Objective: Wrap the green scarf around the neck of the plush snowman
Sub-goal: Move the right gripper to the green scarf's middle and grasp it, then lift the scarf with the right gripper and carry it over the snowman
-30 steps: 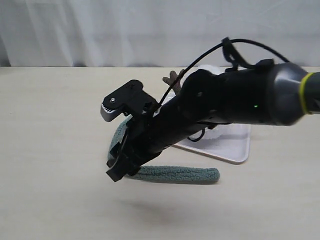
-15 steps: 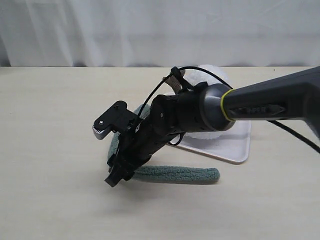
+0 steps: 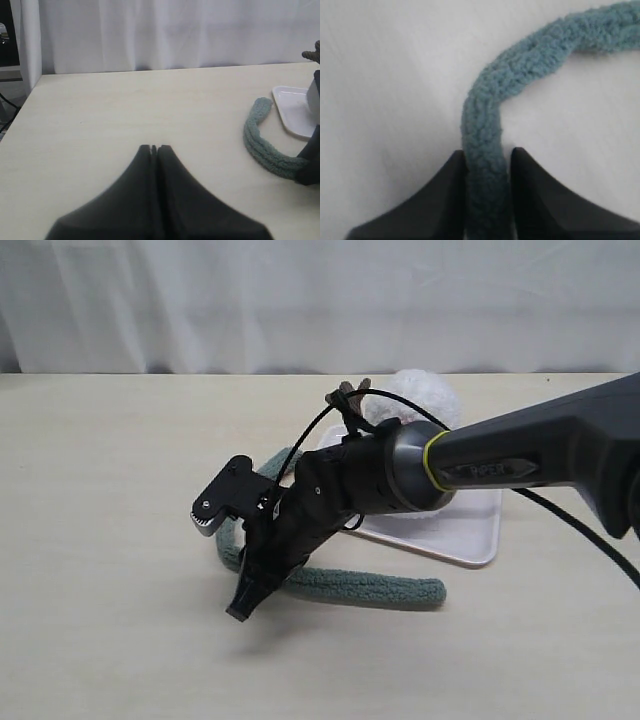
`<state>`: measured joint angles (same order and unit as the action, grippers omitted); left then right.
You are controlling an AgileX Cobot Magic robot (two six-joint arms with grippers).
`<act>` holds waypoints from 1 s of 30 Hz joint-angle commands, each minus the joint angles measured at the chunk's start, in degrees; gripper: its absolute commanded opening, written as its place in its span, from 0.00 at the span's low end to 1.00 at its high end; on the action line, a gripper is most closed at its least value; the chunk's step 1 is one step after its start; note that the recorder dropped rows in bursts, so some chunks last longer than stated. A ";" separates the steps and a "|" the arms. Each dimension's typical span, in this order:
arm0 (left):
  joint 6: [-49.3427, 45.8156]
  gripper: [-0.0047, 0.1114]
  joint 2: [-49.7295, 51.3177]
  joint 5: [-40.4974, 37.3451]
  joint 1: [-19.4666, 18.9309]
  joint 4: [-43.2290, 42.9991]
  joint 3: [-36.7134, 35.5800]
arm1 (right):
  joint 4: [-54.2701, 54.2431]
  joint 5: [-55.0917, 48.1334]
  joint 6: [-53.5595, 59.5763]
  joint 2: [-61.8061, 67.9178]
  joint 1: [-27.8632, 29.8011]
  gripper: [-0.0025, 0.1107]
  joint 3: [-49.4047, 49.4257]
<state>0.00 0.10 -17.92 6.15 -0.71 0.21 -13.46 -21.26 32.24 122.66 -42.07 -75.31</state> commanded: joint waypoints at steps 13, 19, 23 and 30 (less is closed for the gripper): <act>0.00 0.04 -0.10 0.52 -0.10 -0.06 -0.21 | 3.86 -13.69 3.79 -19.20 -0.04 0.06 -0.06; 0.00 0.04 -0.10 0.52 -0.10 -0.06 -0.21 | 5.37 -18.87 8.68 -30.28 -0.04 0.06 -0.06; 0.00 0.04 -0.10 0.52 -0.10 -0.06 -0.21 | 14.40 -19.11 7.71 -35.33 -0.04 0.06 -0.06; 0.00 0.04 -0.10 0.52 -0.10 -0.06 -0.21 | 39.63 -21.11 -8.07 -35.43 0.09 0.06 0.04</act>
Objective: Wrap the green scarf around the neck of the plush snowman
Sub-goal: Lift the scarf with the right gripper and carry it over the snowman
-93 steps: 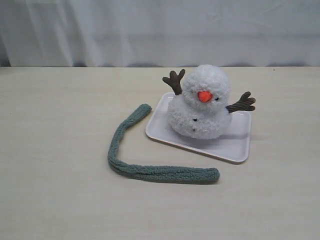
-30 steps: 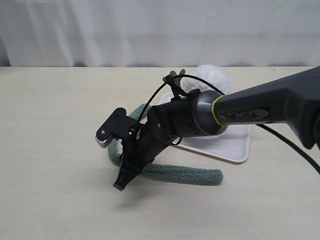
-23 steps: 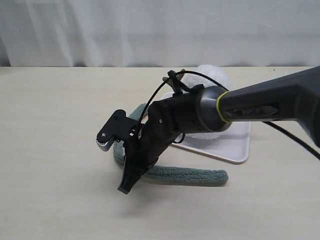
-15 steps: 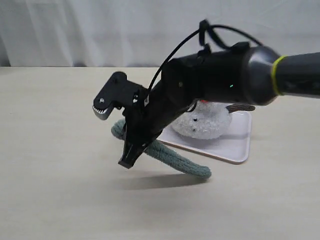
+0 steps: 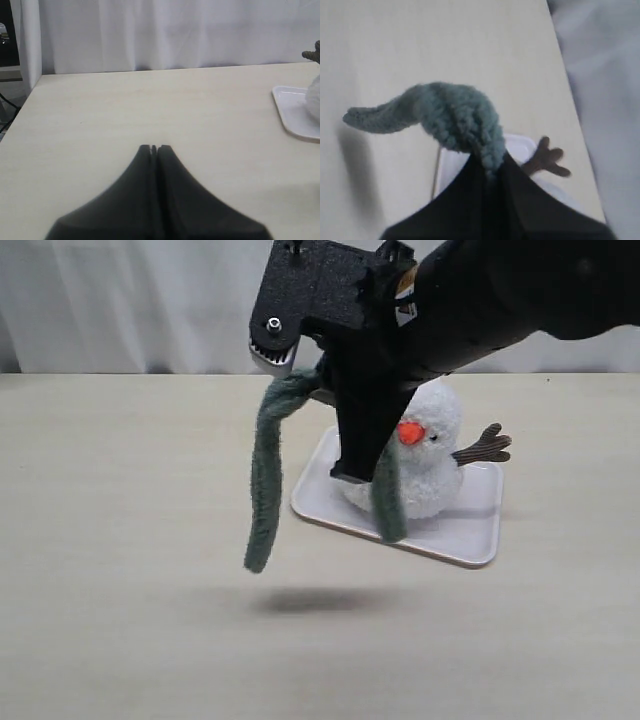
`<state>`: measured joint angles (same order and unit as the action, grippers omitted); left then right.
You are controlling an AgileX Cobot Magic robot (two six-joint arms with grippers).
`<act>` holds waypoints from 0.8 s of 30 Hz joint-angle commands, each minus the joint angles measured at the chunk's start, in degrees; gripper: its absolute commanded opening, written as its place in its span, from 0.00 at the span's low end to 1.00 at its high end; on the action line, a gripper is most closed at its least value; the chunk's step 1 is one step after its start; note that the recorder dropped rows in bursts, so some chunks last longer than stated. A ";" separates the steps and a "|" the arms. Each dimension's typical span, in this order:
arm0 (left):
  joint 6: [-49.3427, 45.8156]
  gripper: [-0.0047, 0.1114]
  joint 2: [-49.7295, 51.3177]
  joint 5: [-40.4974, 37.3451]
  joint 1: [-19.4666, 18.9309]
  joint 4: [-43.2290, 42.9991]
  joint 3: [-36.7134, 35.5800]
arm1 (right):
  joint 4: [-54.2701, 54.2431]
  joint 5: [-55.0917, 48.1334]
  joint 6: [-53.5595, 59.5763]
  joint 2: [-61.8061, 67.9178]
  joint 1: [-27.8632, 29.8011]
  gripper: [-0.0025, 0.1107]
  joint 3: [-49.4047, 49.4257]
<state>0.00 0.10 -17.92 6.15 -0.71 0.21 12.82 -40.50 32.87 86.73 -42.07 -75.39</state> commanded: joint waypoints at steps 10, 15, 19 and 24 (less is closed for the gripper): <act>0.00 0.04 -0.10 0.52 -0.10 -0.06 -0.21 | 37.64 -1.96 -28.18 7.40 2.01 0.06 0.13; 0.00 0.04 -0.10 0.52 -0.10 -0.06 -0.21 | 41.12 -1.36 -34.58 11.13 6.53 0.06 0.13; 0.00 0.04 -0.10 0.52 -0.10 -0.06 -0.21 | 43.55 -0.04 -38.48 12.16 10.23 0.06 0.13; 0.00 0.04 -0.10 0.52 -0.10 -0.06 -0.21 | 43.55 4.69 -38.66 12.16 13.27 0.06 0.13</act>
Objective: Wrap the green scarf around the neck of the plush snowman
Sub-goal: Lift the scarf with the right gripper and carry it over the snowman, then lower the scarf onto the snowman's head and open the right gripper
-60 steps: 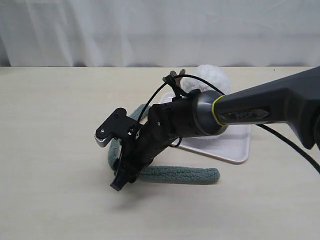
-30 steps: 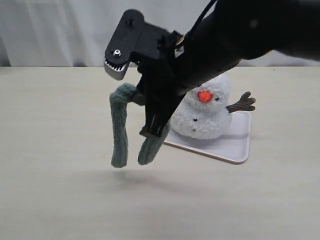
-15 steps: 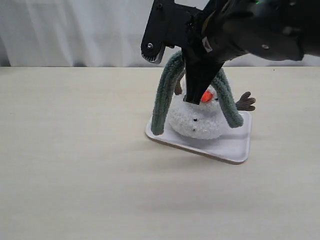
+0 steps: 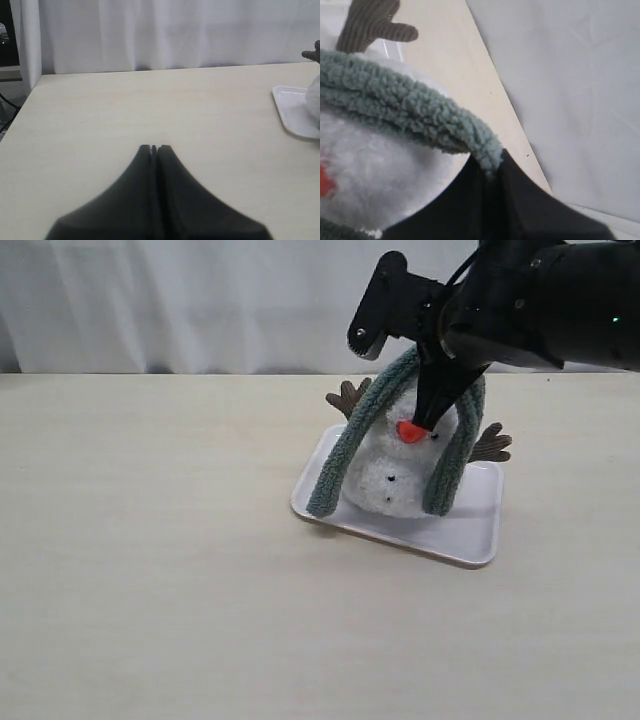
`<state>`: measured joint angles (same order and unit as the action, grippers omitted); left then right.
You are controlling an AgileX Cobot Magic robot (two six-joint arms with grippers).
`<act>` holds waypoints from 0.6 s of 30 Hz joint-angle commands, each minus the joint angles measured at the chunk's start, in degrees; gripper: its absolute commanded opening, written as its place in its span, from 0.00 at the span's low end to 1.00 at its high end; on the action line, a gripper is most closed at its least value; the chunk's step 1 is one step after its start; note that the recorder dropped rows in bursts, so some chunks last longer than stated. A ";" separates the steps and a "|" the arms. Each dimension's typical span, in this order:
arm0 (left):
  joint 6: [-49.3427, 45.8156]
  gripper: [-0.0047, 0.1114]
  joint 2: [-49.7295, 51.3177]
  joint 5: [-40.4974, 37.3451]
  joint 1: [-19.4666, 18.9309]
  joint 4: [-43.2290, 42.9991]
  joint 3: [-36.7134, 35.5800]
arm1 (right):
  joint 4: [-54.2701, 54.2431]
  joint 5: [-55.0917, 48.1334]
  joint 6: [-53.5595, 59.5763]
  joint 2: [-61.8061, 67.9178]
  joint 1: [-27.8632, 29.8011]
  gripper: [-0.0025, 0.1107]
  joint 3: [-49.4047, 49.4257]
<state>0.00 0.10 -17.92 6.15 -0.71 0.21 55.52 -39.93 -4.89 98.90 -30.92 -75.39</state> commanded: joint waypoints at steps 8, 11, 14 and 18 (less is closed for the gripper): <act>0.00 0.04 -0.10 0.52 -0.10 -0.06 -0.21 | 3.61 17.55 -0.90 0.63 5.30 0.06 0.13; 0.00 0.04 -0.10 0.52 -0.10 -0.06 -0.21 | 3.61 17.55 -3.34 2.12 7.63 0.06 0.13; 0.00 0.04 -0.10 0.52 -0.10 -0.06 -0.21 | 3.61 17.79 -7.08 3.27 8.94 0.06 0.13; 0.00 0.04 -0.10 0.52 -0.10 -0.06 -0.21 | 1.66 19.18 -7.95 3.35 8.94 0.18 0.13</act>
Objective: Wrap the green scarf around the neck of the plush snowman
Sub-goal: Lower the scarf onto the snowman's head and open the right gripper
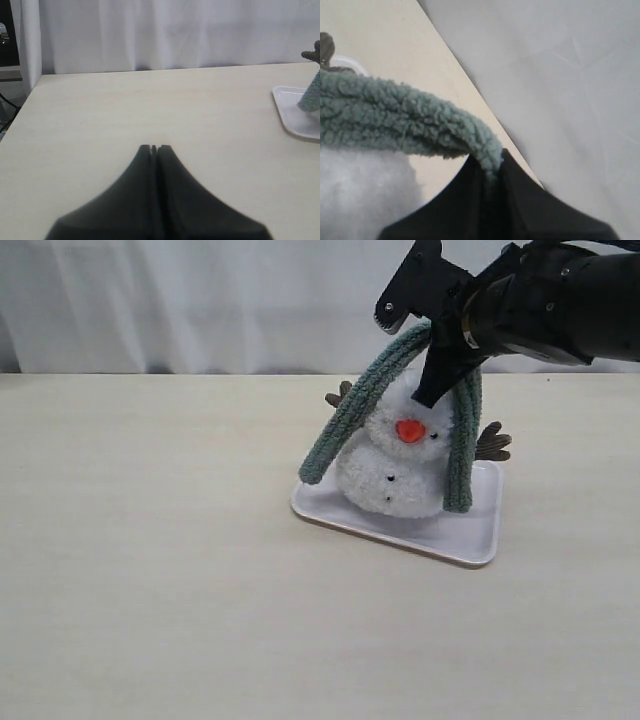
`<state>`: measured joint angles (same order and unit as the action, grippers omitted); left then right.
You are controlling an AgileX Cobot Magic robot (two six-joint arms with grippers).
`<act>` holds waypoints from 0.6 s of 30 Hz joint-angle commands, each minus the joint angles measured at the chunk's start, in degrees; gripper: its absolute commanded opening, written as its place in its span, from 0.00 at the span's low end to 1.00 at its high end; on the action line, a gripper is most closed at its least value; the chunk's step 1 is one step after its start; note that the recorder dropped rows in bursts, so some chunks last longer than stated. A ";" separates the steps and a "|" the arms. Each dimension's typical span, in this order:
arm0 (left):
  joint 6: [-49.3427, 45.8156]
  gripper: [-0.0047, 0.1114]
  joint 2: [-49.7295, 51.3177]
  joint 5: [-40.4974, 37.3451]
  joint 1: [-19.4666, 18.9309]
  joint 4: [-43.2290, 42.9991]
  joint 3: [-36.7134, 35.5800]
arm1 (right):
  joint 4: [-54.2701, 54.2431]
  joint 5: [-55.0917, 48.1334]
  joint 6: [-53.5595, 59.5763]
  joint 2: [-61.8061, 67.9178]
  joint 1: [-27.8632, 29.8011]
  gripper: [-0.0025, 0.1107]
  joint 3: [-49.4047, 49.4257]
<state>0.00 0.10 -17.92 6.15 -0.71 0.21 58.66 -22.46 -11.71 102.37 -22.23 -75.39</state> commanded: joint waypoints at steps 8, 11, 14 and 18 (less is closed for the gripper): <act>0.00 0.04 -0.10 0.52 -0.10 -0.06 -0.21 | -7.98 1.58 -1.13 -0.12 0.24 0.55 0.13; 0.00 0.04 -0.10 0.52 -0.10 -0.06 -0.21 | -14.42 0.93 -1.13 -0.12 0.24 0.56 0.13; 0.00 0.04 -0.10 0.52 -0.10 -0.06 -0.21 | -18.27 -0.09 -1.13 -0.12 0.24 0.56 -0.01; 0.00 0.04 -0.10 0.52 -0.10 -0.06 -0.21 | -23.94 -4.12 -1.13 -0.12 0.24 0.56 -2.63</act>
<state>0.00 0.10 -17.92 6.15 -0.71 0.21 38.78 -23.68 -12.63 102.37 -22.23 -76.27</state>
